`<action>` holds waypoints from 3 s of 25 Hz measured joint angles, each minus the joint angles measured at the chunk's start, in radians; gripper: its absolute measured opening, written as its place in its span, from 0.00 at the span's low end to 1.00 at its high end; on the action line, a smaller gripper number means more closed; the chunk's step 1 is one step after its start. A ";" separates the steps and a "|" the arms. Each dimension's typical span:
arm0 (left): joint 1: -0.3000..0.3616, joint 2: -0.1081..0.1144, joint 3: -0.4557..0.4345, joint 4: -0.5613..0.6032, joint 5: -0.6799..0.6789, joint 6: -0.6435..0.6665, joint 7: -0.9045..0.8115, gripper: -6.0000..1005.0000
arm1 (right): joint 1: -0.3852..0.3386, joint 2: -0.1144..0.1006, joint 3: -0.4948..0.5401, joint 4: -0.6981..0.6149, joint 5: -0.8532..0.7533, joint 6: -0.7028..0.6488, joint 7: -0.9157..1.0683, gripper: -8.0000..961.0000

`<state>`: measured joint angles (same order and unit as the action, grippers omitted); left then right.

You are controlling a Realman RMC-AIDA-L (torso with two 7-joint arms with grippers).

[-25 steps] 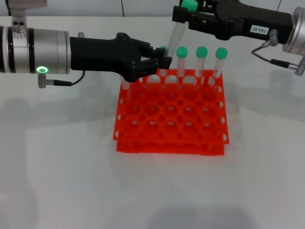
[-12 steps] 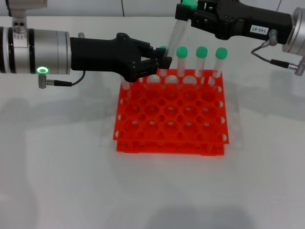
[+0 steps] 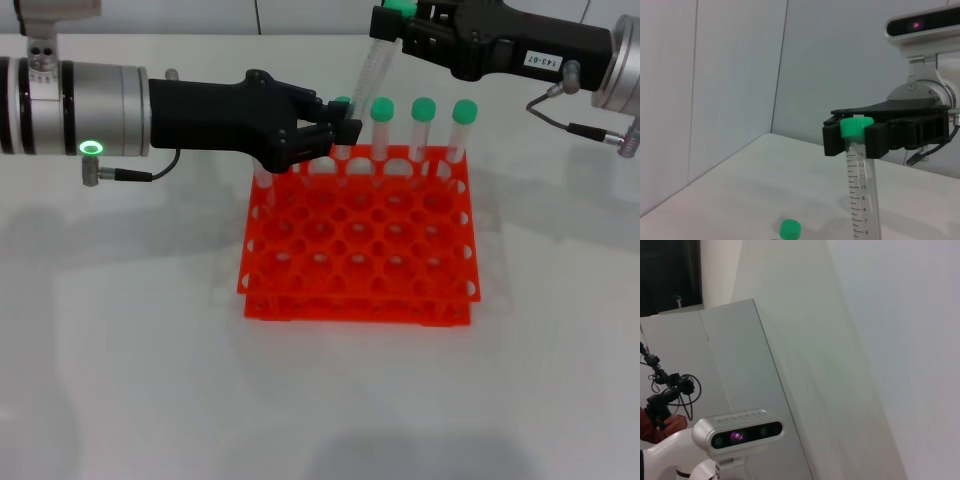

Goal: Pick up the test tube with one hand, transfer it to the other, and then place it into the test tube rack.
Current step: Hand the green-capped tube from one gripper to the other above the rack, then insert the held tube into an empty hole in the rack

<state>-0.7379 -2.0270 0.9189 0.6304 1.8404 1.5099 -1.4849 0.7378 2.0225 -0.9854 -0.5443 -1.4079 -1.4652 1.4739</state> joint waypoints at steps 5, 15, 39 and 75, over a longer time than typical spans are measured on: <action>0.000 -0.004 0.000 0.000 0.003 -0.008 0.000 0.20 | -0.001 -0.001 -0.001 0.000 -0.001 0.001 -0.002 0.28; 0.008 -0.022 0.006 0.009 0.009 -0.039 -0.005 0.20 | -0.001 -0.004 -0.012 0.000 -0.004 0.004 -0.003 0.28; 0.187 0.013 0.043 0.454 0.104 0.090 -0.515 0.85 | -0.053 -0.003 -0.039 -0.012 -0.007 0.003 -0.046 0.27; 0.316 0.057 -0.038 0.629 0.419 0.293 -0.392 0.88 | -0.027 0.005 -0.656 -0.039 0.555 0.360 -0.388 0.28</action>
<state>-0.4222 -1.9698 0.8809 1.2595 2.2590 1.8025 -1.8770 0.7107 2.0278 -1.6409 -0.5833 -0.8528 -1.1051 1.0859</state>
